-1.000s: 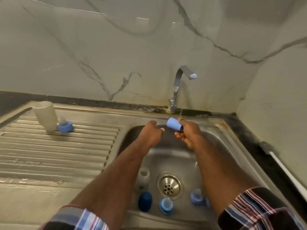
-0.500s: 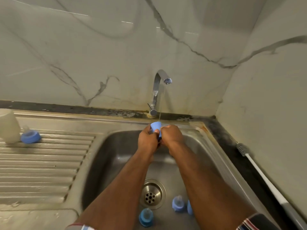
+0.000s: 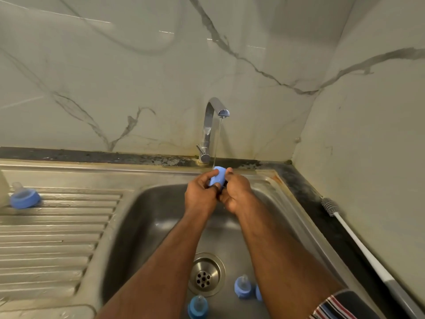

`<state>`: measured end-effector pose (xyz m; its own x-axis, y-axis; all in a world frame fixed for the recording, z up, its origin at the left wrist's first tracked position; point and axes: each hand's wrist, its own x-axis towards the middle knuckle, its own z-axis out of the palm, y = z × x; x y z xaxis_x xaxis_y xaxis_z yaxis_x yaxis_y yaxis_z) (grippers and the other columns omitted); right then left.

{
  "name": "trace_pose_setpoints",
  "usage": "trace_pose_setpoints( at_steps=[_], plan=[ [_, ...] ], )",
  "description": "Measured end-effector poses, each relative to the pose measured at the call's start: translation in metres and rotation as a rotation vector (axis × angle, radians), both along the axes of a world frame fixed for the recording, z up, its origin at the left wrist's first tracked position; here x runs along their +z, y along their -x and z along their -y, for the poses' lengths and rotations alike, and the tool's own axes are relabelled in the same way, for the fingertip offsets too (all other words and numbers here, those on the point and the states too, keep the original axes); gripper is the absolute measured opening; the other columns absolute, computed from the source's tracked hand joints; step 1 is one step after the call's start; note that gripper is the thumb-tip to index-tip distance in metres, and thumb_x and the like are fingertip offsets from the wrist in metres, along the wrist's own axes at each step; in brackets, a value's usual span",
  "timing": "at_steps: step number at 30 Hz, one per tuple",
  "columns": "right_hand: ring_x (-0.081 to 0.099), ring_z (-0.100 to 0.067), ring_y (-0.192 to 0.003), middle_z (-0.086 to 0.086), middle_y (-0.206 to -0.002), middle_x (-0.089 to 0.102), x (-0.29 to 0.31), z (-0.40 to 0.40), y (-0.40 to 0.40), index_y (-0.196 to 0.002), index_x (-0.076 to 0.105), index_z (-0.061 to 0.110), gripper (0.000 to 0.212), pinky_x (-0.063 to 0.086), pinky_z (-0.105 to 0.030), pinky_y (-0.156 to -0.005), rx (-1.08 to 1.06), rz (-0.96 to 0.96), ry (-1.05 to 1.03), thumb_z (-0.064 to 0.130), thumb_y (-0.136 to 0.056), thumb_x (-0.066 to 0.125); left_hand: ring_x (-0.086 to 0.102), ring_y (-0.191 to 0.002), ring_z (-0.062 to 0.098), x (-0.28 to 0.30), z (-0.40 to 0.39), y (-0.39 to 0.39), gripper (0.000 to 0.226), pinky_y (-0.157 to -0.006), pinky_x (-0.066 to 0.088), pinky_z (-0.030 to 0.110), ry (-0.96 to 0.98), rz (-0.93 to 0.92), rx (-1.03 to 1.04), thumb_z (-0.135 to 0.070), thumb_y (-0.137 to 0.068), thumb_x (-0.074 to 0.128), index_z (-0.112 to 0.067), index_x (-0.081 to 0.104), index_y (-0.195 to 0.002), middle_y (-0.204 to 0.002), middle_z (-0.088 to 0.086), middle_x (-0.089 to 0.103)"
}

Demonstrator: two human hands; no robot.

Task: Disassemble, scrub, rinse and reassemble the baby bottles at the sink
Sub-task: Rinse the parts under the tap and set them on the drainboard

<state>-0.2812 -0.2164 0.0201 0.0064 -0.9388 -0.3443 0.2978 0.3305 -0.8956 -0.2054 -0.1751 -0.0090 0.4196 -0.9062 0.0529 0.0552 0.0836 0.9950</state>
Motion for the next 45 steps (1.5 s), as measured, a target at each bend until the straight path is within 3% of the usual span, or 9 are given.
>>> trace_pose_setpoints(
  at_steps=[4, 9, 13, 17, 25, 32, 38, 42, 45],
  plan=[
    [0.072, -0.031, -0.097, -0.016, -0.108, 0.072, -0.005, -0.001, -0.001, -0.115, 0.067, 0.007, 0.033, 0.06, -0.043, -0.082, 0.059, 0.036, 0.017, 0.034, -0.105, 0.05, 0.073, -0.093, 0.011, 0.0, -0.001, -0.008, 0.04, -0.083, 0.059, 0.027, 0.006, -0.034, 0.056, 0.005, -0.084, 0.072, -0.033, 0.074, -0.093, -0.103, -0.004, 0.077],
    [0.067, -0.029, -0.09, -0.018, -0.106, 0.07, -0.009, -0.004, -0.007, -0.1, 0.067, 0.012, 0.01, 0.057, -0.047, -0.085, 0.129, -0.137, 0.192, 0.012, -0.1, 0.057, 0.073, -0.098, 0.023, -0.002, -0.007, -0.017, 0.045, -0.084, 0.061, 0.036, -0.01, -0.203, 0.024, 0.019, -0.085, 0.057, -0.012, 0.068, -0.115, -0.107, 0.011, 0.074],
    [0.067, -0.03, -0.095, -0.015, -0.106, 0.071, -0.01, -0.006, 0.0, -0.102, 0.069, 0.012, 0.024, 0.059, -0.039, -0.076, 0.081, -0.158, 0.222, -0.001, -0.094, 0.05, 0.068, -0.095, 0.029, 0.002, -0.008, -0.015, 0.026, -0.094, 0.055, 0.047, -0.07, -0.334, -0.054, 0.0, -0.101, 0.051, -0.013, 0.073, -0.105, -0.101, 0.015, 0.075],
    [0.068, -0.03, -0.104, -0.008, -0.108, 0.073, -0.014, -0.004, -0.006, -0.105, 0.074, 0.016, 0.02, 0.057, -0.044, -0.093, 0.02, -0.437, 0.323, 0.007, -0.094, 0.06, 0.068, -0.106, 0.033, 0.004, -0.013, -0.013, 0.016, -0.095, 0.058, 0.048, -0.171, -0.5, -0.118, -0.016, -0.106, 0.051, -0.013, 0.067, -0.108, -0.114, 0.018, 0.068],
    [0.066, -0.018, -0.105, -0.002, -0.116, 0.072, 0.003, -0.008, 0.0, -0.118, 0.073, 0.015, 0.026, 0.052, -0.033, -0.098, 0.16, -0.894, 0.545, 0.021, -0.092, 0.07, 0.072, -0.096, 0.03, 0.003, -0.005, -0.015, 0.025, -0.075, 0.063, 0.034, -0.228, -0.769, -0.074, -0.021, -0.104, 0.056, 0.0, 0.063, -0.118, -0.115, 0.025, 0.067],
    [0.065, -0.021, -0.095, -0.008, -0.108, 0.073, 0.021, 0.003, -0.008, -0.109, 0.075, 0.015, 0.02, 0.048, -0.026, -0.081, 0.168, -1.262, 0.615, 0.017, -0.095, 0.061, 0.072, -0.098, 0.027, 0.004, 0.0, -0.015, 0.022, -0.078, 0.062, 0.032, -0.176, -0.795, -0.063, -0.008, -0.105, 0.051, -0.002, 0.067, -0.118, -0.115, 0.021, 0.071],
    [0.065, -0.02, -0.101, -0.005, -0.112, 0.072, 0.021, -0.003, -0.009, -0.113, 0.073, 0.014, 0.027, 0.051, -0.026, -0.085, 0.269, -1.133, 0.565, 0.015, -0.086, 0.075, 0.073, -0.104, 0.03, -0.004, 0.003, -0.022, 0.028, -0.089, 0.061, 0.039, -0.131, -0.81, -0.058, -0.003, -0.104, 0.049, -0.007, 0.07, -0.12, -0.113, 0.019, 0.074],
    [0.066, -0.025, -0.097, -0.009, -0.106, 0.072, 0.024, -0.002, -0.012, -0.111, 0.073, 0.012, 0.023, 0.051, -0.03, -0.086, 0.184, -1.328, 0.569, 0.021, -0.09, 0.07, 0.071, -0.107, 0.031, -0.002, 0.001, -0.018, 0.024, -0.094, 0.059, 0.045, -0.106, -0.817, -0.065, -0.008, -0.103, 0.055, -0.009, 0.069, -0.123, -0.117, 0.017, 0.07],
    [0.064, -0.026, -0.107, -0.01, -0.118, 0.07, 0.018, -0.006, -0.01, -0.122, 0.07, 0.012, 0.029, 0.048, -0.031, -0.093, 0.287, -1.23, 0.576, 0.016, -0.093, 0.065, 0.072, -0.102, 0.033, -0.007, 0.004, -0.023, 0.024, -0.088, 0.061, 0.045, -0.108, -0.858, 0.023, -0.008, -0.1, 0.06, -0.006, 0.067, -0.123, -0.118, 0.02, 0.067]
  ],
)
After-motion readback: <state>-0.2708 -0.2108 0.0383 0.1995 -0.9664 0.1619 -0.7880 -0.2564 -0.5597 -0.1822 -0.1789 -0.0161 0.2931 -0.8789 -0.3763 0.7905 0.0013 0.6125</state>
